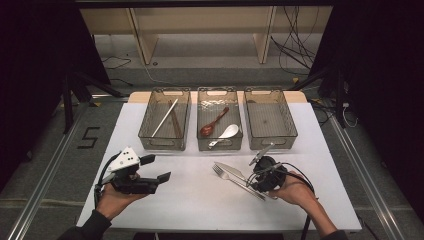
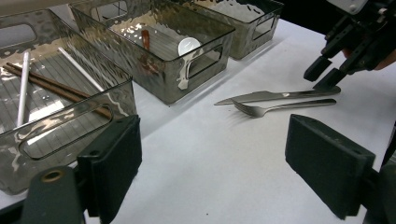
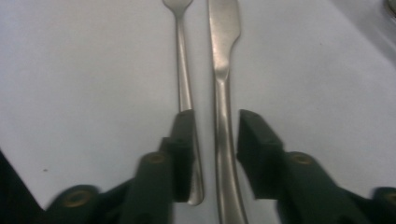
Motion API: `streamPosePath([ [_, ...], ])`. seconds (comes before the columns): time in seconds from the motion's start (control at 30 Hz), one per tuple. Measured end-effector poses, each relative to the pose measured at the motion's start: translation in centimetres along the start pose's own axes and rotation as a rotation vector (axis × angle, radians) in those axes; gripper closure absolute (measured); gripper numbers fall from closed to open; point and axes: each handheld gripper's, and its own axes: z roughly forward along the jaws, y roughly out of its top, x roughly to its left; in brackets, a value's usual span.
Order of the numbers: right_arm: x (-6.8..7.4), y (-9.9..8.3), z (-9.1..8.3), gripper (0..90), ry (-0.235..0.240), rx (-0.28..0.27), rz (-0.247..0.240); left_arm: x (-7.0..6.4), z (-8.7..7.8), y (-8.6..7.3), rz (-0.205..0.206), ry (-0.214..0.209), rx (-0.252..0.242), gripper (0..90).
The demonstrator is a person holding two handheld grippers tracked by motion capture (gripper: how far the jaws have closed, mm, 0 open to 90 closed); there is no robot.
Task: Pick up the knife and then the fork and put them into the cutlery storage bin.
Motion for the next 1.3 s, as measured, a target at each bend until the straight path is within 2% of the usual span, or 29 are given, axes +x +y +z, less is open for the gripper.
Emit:
streamPosePath([
  [0.13,-0.2,0.3,0.4,47.6,-0.029,0.016,0.019,0.1,0.0,0.0,-0.006,-0.002,-0.002,18.1],
  [0.27,-0.6,0.6,0.9,44.7,-0.043,0.039,0.033,0.2,0.0,0.0,-0.014,-0.001,-0.013,17.9],
  [0.4,-0.7,1.0,1.5,45.2,-0.040,0.060,0.022,0.2,0.0,0.0,-0.014,-0.002,-0.013,17.7],
  [0.87,-0.5,1.6,2.6,62.2,-0.023,0.126,-0.022,0.1,0.0,0.0,-0.013,-0.002,-0.014,17.7],
  [1.13,-0.4,1.9,2.6,78.3,-0.009,0.148,-0.030,0.1,0.0,0.0,-0.009,-0.004,-0.008,17.7],
  [1.3,-0.5,2.2,2.7,79.3,-0.003,0.172,-0.034,0.1,0.0,0.0,-0.007,-0.005,-0.008,17.7],
])
